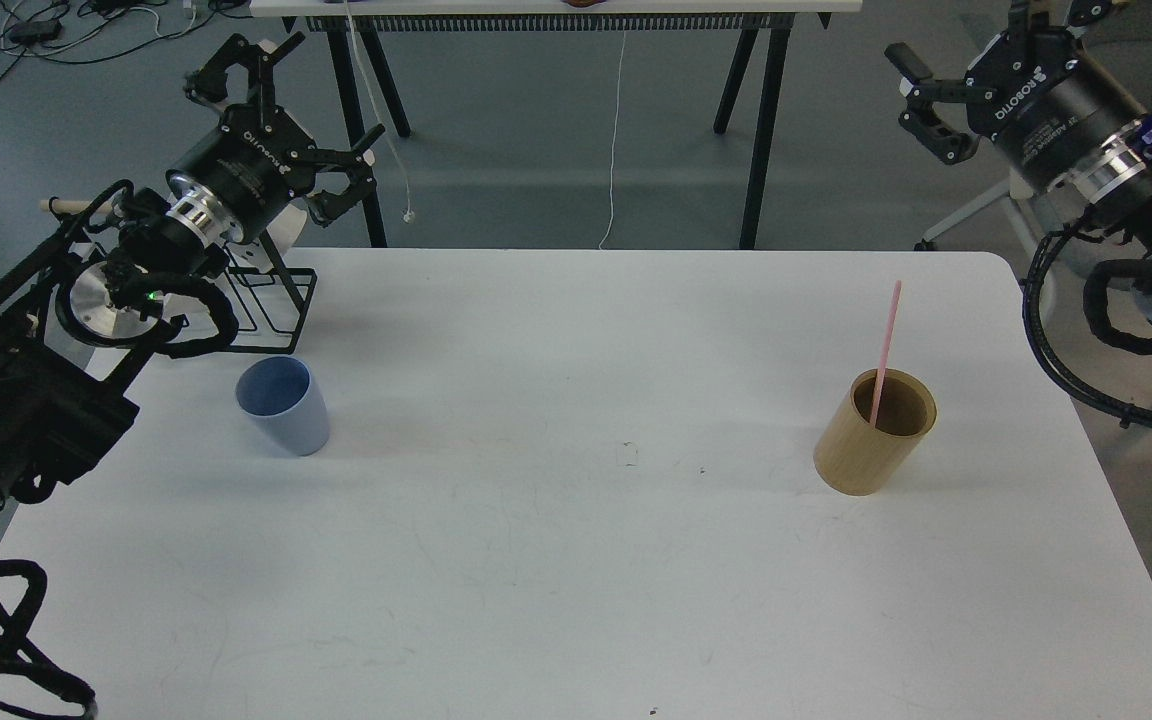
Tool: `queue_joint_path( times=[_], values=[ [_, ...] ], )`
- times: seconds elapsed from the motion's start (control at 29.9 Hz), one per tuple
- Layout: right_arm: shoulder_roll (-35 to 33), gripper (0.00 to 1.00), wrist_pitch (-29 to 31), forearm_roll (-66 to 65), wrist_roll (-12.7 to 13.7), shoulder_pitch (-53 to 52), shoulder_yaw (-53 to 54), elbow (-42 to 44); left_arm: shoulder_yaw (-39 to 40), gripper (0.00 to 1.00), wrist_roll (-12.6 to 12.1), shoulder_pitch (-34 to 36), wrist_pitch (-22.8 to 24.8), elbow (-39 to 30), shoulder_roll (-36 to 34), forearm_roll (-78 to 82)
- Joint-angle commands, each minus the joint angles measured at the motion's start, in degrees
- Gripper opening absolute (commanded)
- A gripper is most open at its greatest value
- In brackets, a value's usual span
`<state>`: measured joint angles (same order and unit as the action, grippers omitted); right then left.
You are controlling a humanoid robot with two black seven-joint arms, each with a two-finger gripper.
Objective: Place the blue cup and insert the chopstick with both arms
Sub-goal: 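Move the left gripper down toward the blue cup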
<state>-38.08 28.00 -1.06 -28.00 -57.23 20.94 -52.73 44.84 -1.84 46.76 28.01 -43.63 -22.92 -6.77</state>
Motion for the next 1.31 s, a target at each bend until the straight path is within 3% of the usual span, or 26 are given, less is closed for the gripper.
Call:
queue_joint_path(
  times=[0.0, 0.13, 0.37, 0.44, 0.57, 0.6, 0.87, 0.97, 1.07, 1.24, 1.27],
  values=[
    [0.02, 1.00, 0.00, 0.00, 0.00, 0.89, -0.03, 0.00, 0.08, 1.00, 0.34, 0.35, -0.01, -0.05, 0.77, 0.00],
    [-0.07, 1.00, 0.00, 0.00, 0.00, 1.07, -0.03, 0.08, 0.51, 1.00, 2.10, 0.52, -0.01, 0.04, 0.77, -0.35],
    [0.02, 1.00, 0.00, 0.00, 0.00, 0.89, 0.41, 0.17, 5.79, 1.00, 2.37, 0.52, -0.01, 3.03, 3.40, -1.93],
    [0.02, 1.00, 0.00, 0.00, 0.00, 0.89, 0.50, 0.08, 6.05, 1.00, 4.11, 0.44, -0.01, 3.11, 3.85, -1.85],
    [0.28, 1.00, 0.00, 0.00, 0.00, 0.71, 0.68, 0.00, 5.61, 1.00, 13.60, 0.08, -0.01, 3.82, 3.67, -1.40],
    [0.29, 1.00, 0.00, 0.00, 0.00, 0.71, 0.68, 0.08, 5.44, 1.00, 14.92, 0.17, -0.01, 3.82, 3.67, -1.40],
    [0.29, 1.00, 0.00, 0.00, 0.00, 0.80, 0.41, 0.35, 5.71, 1.00, 17.21, 1.05, -0.01, -1.54, 4.02, -2.02],
    [0.29, 1.00, 0.00, -0.09, 0.00, 0.89, 0.33, 0.52, 0.45, 1.00, 19.24, 4.63, -0.01, -1.98, 3.15, -0.36],
    [0.29, 1.00, 0.00, -0.17, 0.00, 1.07, -0.03, 0.70, -9.91, 1.00, 21.17, 8.16, -0.01, -6.10, -0.97, 2.10],
    [0.29, 1.00, 0.00, -0.26, 0.00, 1.15, -0.03, 0.88, -25.47, 1.00, 29.84, 15.71, -0.01, -19.01, -10.11, 17.88],
    [0.29, 1.00, 0.00, -0.26, 0.00, 1.24, -0.03, 0.79, -28.02, 1.00, 29.84, 16.95, -0.01, -20.77, -11.78, 21.50]
  ],
)
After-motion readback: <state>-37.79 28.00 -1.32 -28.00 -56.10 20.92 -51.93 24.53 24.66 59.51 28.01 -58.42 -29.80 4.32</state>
